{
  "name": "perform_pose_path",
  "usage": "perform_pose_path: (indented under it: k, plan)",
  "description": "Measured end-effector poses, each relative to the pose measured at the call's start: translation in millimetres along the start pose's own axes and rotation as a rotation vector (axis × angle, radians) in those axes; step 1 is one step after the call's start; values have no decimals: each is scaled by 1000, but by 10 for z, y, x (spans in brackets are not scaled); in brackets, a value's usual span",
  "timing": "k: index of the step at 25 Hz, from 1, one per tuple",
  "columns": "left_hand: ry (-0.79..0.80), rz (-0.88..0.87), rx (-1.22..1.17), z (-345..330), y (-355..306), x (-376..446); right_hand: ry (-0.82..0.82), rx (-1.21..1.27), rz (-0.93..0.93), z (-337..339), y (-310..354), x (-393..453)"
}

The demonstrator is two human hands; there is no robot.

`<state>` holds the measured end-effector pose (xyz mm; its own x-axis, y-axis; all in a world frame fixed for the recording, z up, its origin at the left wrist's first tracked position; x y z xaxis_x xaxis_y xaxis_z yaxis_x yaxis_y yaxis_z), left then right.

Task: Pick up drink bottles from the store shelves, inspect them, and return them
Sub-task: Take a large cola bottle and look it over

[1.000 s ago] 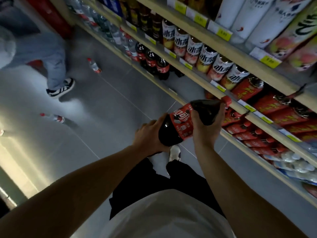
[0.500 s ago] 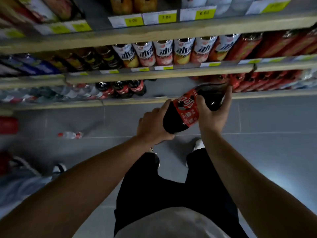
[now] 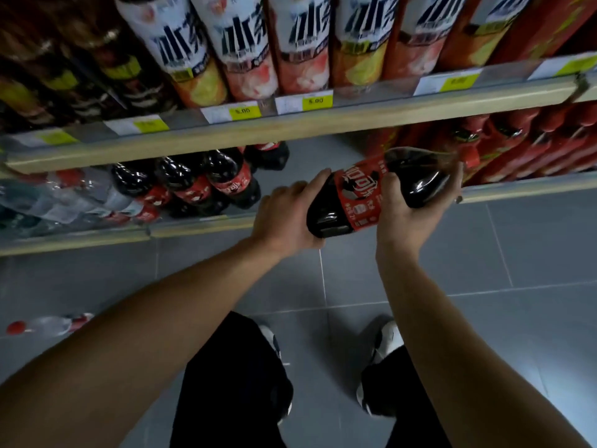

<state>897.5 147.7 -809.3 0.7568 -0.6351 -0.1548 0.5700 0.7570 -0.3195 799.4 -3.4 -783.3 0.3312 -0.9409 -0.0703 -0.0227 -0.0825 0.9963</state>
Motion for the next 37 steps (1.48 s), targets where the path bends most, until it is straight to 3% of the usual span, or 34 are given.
perform_pose_path:
  k: [8, 21, 28, 37]
  plan:
    - [-255, -41, 42, -1217, 723, 876, 14, 149, 159, -466, -1496, 428]
    - [-574, 78, -267, -2043, 1448, 1443, 246, 101, 438, -1205, -2248, 698]
    - [-559, 219, -494, -2217, 1615, 1290, 353, 42, 501, -1473, -2322, 548]
    - [-466, 258, -625, -2109, 1725, 914, 618, -23, 651, -1702, -2211, 495]
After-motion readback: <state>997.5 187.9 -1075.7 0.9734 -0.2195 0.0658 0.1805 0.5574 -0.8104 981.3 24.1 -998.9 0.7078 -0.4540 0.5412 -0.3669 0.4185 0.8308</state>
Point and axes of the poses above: each hand's wrist, its own x-axis towards the middle knuckle, its own z-axis out of the back of the hand, y = z × x, the point moved 2 cm from there along x, towards the middle knuckle, and after that the axes turned 5 degrees about z, right-handed, at the moved point
